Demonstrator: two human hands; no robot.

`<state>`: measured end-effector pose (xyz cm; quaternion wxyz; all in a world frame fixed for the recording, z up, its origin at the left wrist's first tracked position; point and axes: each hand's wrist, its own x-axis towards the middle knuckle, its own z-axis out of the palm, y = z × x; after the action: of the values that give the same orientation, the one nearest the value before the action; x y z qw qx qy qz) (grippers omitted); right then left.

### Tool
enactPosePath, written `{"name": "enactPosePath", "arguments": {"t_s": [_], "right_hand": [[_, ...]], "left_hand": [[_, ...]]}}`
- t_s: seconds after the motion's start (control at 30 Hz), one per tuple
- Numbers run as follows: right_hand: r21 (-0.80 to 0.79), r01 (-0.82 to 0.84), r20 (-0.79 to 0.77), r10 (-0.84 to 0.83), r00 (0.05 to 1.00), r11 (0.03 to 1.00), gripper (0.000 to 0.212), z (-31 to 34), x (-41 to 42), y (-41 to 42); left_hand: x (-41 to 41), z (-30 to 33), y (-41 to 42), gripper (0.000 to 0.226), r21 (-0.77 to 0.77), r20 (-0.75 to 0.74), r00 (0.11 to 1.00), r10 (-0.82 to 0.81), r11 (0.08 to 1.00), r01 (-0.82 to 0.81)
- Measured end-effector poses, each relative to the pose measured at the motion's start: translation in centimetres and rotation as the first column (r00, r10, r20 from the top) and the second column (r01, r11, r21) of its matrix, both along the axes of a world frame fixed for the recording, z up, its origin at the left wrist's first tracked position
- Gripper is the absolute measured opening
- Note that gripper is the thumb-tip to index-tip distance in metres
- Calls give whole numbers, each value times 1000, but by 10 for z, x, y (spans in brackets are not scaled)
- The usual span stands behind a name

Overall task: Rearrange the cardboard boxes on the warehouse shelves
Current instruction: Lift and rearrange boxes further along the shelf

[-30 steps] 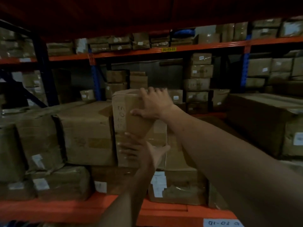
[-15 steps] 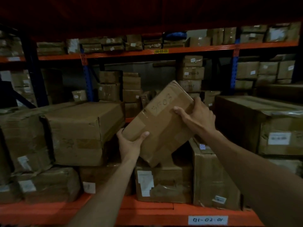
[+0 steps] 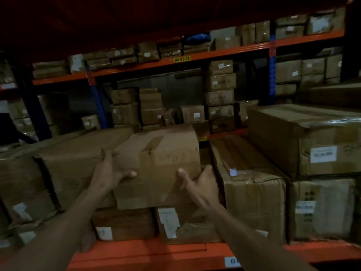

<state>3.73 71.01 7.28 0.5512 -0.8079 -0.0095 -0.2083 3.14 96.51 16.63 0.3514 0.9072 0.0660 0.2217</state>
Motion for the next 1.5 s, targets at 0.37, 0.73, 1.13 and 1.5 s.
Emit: {"name": "enactPosePath", "arguments": {"t_s": [0.37, 0.73, 1.13, 1.5], "right_hand": [[-793, 132, 232, 94, 968, 595, 79, 88, 52, -36], [-616, 353, 457, -46, 888, 705, 52, 76, 31, -25], [-716, 419, 413, -145, 899, 558, 50, 88, -5, 0], [-777, 427, 311, -306, 900, 463, 48, 104, -17, 37]], "left_hand": [[19, -29, -22, 94, 181, 174, 985, 9, 983, -41], [10, -11, -32, 70, 309, 114, 993, -26, 951, -10], [37, 15, -15, 68, 569, -79, 943, -322, 763, 308], [31, -40, 36, 116, 531, 377, 905, -199, 847, -35]]}}
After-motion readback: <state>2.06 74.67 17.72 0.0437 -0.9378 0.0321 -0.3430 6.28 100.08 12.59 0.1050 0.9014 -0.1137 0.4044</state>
